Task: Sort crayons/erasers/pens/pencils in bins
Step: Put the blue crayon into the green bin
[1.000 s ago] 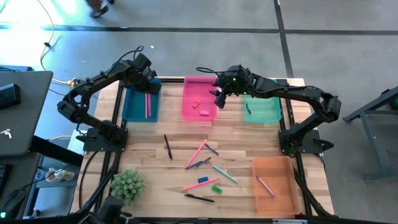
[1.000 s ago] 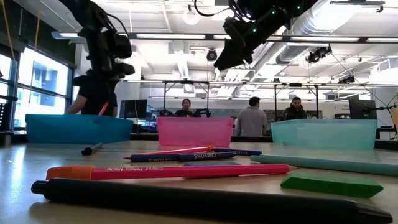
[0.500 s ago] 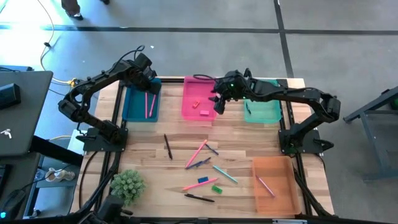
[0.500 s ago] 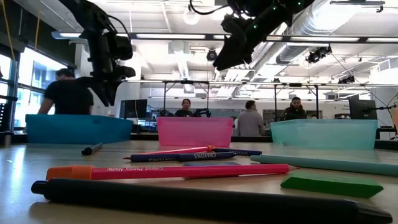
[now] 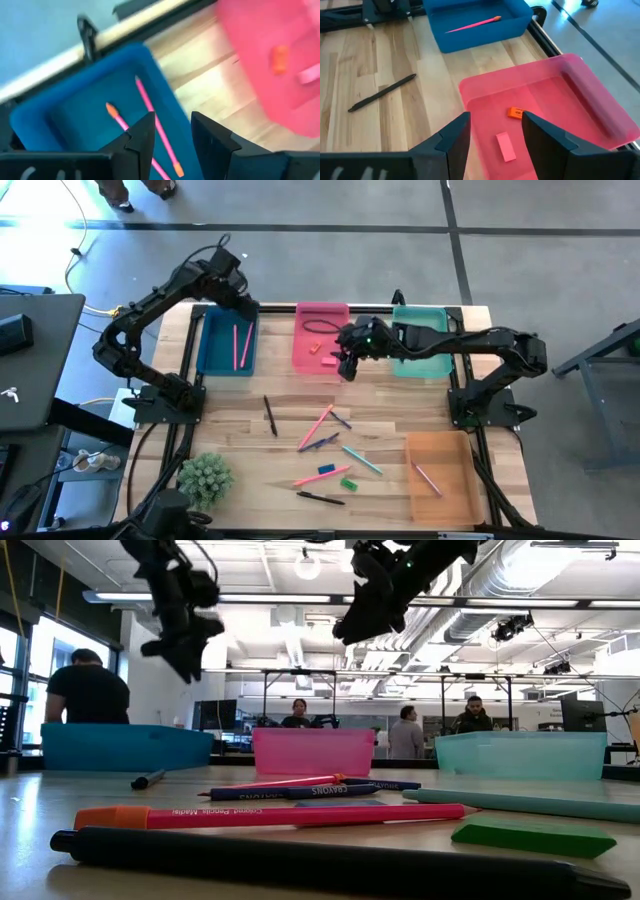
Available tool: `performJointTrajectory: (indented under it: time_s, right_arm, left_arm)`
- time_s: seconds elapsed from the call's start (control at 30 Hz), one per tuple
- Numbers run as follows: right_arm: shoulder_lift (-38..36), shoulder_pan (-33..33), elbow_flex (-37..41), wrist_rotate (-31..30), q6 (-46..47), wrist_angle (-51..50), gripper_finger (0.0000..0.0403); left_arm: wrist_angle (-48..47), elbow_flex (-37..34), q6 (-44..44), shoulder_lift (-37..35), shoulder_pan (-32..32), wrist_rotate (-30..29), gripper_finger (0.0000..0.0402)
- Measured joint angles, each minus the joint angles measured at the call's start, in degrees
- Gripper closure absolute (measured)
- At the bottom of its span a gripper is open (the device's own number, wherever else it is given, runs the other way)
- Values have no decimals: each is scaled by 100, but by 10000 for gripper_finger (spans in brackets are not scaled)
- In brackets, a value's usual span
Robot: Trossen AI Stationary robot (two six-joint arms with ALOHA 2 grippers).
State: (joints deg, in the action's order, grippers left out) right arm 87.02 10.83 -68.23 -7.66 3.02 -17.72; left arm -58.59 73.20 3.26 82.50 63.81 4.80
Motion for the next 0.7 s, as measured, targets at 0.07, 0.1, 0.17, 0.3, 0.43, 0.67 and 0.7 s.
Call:
performJointTrajectory:
  time_s: [0.07, 0.1, 0.17, 0.3, 0.43, 0.67, 0.7]
  right_arm:
    - [0, -151, 0, -150, 0, -8, 231]
    - [1, -214, -16, -189, 28, -48, 231]
    - [9, -317, -163, -297, 240, -331, 231]
    - [9, -430, -573, -629, 643, -1115, 231]
    - [7, -533, -821, -692, 998, -1580, 231]
    - [198, -857, -823, -452, 2164, -2344, 231]
    - [255, -918, -822, -341, 2318, -2380, 231]
  left_arm:
    - [-239, 375, -151, -3, -30, 157, 290]
    - [-352, 546, -230, -21, -52, 265, 292]
    - [-487, 818, -381, -98, -125, 438, 294]
    - [-418, 934, -570, -463, -331, 686, 300]
    - [-326, 781, -609, -871, -669, 693, 305]
    - [686, -396, -321, -1752, -1363, 806, 312]
    - [760, -527, -256, -1848, -1440, 807, 312]
